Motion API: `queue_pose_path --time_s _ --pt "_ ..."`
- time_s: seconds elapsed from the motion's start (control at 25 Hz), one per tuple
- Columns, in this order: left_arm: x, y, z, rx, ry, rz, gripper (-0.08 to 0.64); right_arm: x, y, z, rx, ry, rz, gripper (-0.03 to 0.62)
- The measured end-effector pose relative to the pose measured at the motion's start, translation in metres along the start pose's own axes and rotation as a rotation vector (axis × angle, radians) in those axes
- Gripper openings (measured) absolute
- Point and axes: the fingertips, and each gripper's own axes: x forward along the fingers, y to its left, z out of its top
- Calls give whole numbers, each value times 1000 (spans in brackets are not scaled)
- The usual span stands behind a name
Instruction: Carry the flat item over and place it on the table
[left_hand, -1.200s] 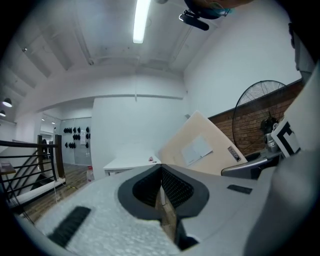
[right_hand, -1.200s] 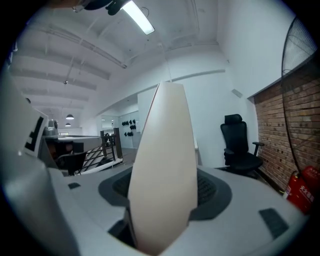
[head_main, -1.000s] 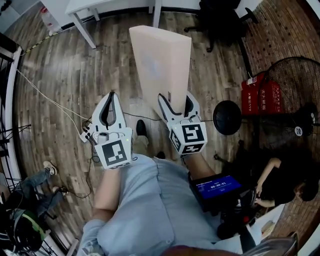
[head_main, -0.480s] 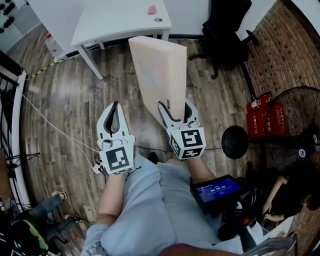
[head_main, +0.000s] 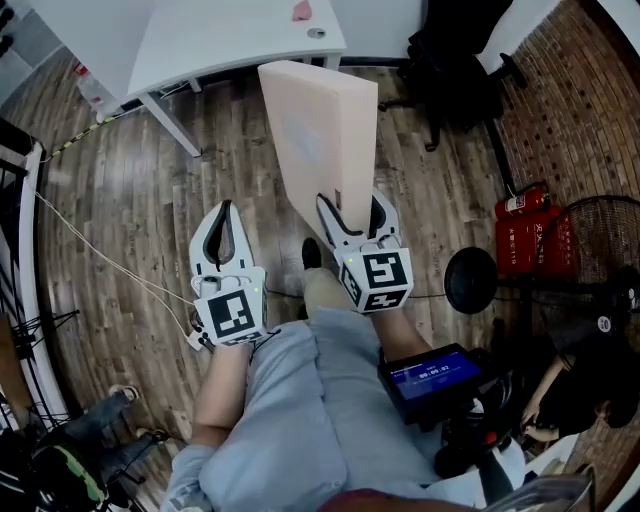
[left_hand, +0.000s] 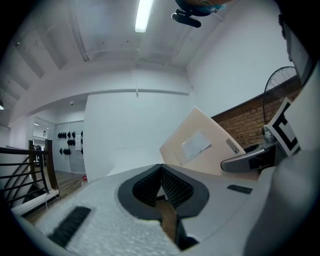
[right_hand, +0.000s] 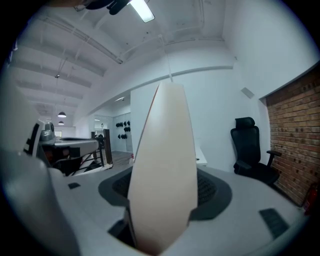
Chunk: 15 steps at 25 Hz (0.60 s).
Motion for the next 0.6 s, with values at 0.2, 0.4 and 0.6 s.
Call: queue_pose_path --time_s 0.2,0.4,0.6 --pt "40 23 -18 7 48 8 9 51 -9 -7 21 37 0 290" --pt "97 46 -21 21 89 34 9 112 -31 0 51 58 16 290" --pt "163 60 -16 45 94 51 9 173 -59 11 64 67 38 290"
